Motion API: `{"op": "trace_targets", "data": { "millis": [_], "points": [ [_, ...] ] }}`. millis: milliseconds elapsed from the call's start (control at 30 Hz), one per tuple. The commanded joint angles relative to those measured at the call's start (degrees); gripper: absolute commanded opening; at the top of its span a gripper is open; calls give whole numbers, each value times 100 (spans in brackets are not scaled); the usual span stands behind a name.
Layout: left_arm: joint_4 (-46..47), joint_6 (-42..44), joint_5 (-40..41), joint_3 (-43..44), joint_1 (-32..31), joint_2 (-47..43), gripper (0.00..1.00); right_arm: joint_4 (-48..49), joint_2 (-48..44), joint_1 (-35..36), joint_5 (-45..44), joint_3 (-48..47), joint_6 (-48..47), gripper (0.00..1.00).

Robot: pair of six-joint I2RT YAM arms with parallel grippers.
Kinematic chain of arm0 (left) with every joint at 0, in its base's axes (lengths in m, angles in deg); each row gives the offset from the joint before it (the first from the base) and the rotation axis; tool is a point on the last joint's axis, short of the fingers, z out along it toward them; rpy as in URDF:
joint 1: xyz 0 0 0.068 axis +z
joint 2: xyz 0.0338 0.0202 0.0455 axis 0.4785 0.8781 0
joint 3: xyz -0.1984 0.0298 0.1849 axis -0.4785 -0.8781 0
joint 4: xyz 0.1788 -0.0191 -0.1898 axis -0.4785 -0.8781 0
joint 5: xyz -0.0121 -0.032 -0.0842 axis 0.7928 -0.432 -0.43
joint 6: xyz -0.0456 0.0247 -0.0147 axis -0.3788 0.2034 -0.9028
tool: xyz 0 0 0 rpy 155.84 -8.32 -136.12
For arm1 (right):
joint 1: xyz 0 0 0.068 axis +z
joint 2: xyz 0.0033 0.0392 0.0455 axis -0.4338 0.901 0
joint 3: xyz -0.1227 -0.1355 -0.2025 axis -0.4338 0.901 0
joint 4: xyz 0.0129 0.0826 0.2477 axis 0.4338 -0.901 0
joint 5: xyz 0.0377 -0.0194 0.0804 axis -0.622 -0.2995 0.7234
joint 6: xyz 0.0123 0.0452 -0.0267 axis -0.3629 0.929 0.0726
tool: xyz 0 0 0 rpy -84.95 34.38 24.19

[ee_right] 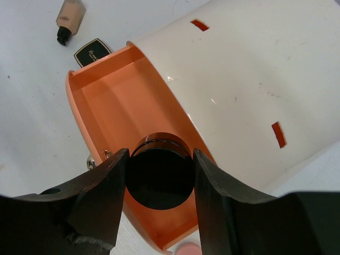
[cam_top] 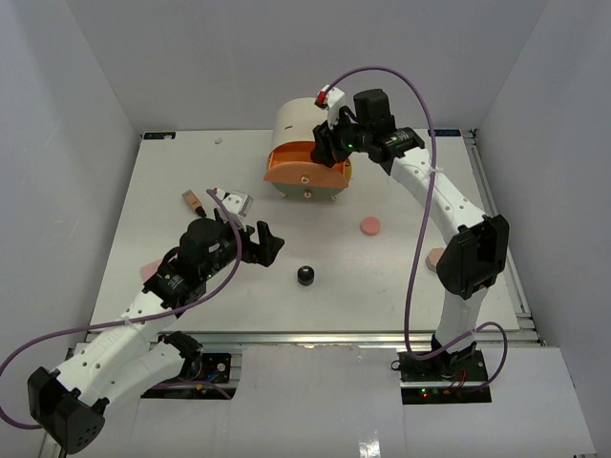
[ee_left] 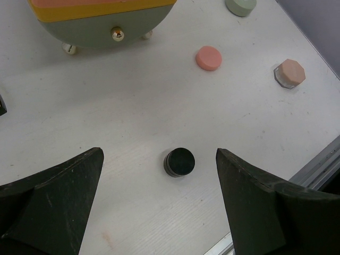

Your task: Organize the makeup

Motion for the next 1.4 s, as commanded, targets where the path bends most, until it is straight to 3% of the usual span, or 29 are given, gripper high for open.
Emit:
{"op": "trace_targets", "data": {
  "millis": [0,133,433,533,633,800,933,1100,1267,1367],
  "points": [
    [142,93,-347,-33,22,-22,98,264,-219,42,32,-207,91,56],
    [194,89,-568,-42,18,98,98,264,-274,43,15,-166,87,84],
    [197,-108,-1210,60,10,906,91,151,-1036,-87,240,50,-235,97],
    [169,-326,-1240,142,-91,1274,85,141,-1700,-376,1096,657,-573,97],
    [162,-725,-913,205,-409,1747,84,166,-2649,-868,1853,1924,-880,96],
    [-50,-1118,-5,422,-1135,2502,85,282,-3858,-1528,2667,4067,-1369,90],
    [-341,-1268,580,827,-1367,3054,89,926,-4459,-2245,3401,5488,-1087,90],
    [-589,-1293,960,1390,-1607,3934,91,1467,-4696,-2973,3961,6184,-788,90],
    [-1019,-1368,1458,1945,-1771,4696,91,1491,-4716,-3156,4201,6294,-770,91],
    [-1254,-1393,1698,2169,-1871,4958,85,1512,-4740,-3225,4312,6382,-789,91]
  ]
}}
